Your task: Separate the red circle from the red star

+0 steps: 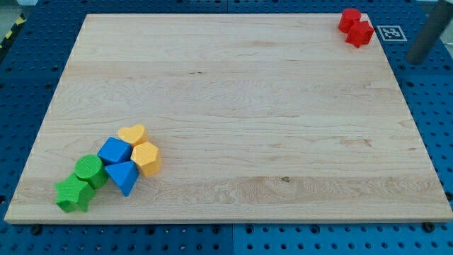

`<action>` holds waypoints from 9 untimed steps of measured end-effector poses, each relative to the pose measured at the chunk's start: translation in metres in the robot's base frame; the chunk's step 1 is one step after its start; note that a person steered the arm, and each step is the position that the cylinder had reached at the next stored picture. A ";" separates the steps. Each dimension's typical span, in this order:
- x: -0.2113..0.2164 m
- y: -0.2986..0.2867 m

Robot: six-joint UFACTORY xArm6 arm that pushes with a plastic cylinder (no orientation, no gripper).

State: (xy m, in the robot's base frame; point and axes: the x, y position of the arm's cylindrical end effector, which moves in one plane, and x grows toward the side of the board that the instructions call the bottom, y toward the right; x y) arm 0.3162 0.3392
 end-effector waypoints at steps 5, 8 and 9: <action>-0.088 -0.064; -0.085 -0.064; -0.097 -0.066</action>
State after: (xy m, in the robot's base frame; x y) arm 0.2190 0.2734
